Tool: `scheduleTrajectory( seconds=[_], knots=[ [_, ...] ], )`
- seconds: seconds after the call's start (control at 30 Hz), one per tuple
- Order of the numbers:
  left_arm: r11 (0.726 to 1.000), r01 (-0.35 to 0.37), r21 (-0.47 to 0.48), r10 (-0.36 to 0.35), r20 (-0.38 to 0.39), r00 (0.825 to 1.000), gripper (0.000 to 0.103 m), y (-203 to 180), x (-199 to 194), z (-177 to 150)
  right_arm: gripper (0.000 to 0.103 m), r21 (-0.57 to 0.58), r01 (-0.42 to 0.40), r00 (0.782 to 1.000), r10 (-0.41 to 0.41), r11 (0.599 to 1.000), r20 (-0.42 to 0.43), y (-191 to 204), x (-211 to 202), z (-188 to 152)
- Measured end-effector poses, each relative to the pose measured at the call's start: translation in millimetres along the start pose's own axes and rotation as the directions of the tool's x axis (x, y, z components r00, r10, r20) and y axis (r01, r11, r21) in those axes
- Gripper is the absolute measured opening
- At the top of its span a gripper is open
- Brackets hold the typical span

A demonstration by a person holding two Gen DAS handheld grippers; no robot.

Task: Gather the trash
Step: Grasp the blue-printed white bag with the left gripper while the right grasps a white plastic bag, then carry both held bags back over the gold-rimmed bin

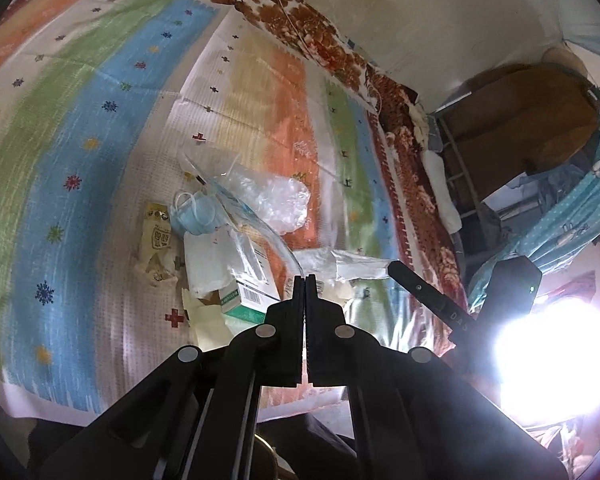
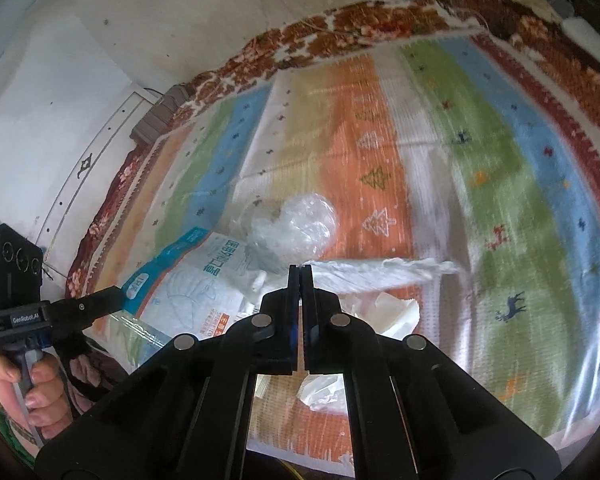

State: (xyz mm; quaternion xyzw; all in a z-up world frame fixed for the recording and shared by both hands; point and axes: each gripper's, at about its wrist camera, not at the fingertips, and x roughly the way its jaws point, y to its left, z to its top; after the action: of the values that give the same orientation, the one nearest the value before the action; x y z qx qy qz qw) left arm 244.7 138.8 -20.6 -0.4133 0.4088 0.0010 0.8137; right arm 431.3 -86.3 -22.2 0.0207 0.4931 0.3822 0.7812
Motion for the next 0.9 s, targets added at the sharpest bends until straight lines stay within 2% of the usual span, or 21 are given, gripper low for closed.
scheduleTrajectory(
  seconds=[0.07, 0.2, 0.43, 0.57, 0.73, 0.9],
  knots=[
    [1.0, -0.003, 0.014, 0.003, 0.004, 1.0, 0.0, -3, -7, -2, 0.0, -0.029, 0.005, 1.0, -0.004, 1.0, 0.008, 9, -7, -2],
    [0.993, -0.061, 0.098, 0.058, 0.035, 0.998, 0.0, -16, -21, -9, 0.0, -0.086, 0.024, 1.0, -0.022, 0.996, 0.018, 27, -20, -11],
    [0.984, -0.077, 0.16, 0.068, 0.061, 0.996, 0.0, -26, -47, -27, 0.0, -0.163, 0.036, 0.998, -0.027, 0.986, 0.055, 60, -49, -25],
    [0.969, -0.098, 0.228, 0.079, 0.09, 0.993, 0.0, -37, -64, -41, 0.0, -0.212, 0.033, 0.997, -0.018, 0.977, 0.069, 82, -64, -40],
    [0.959, -0.074, 0.274, 0.05, 0.095, 0.994, 0.0, -42, -79, -63, 0.0, -0.249, 0.035, 0.994, -0.009, 0.968, 0.104, 101, -87, -59],
    [0.958, -0.07, 0.277, 0.04, 0.11, 0.993, 0.0, -43, -88, -84, 0.0, -0.268, 0.078, 0.99, -0.043, 0.96, 0.132, 116, -98, -74]
  ],
)
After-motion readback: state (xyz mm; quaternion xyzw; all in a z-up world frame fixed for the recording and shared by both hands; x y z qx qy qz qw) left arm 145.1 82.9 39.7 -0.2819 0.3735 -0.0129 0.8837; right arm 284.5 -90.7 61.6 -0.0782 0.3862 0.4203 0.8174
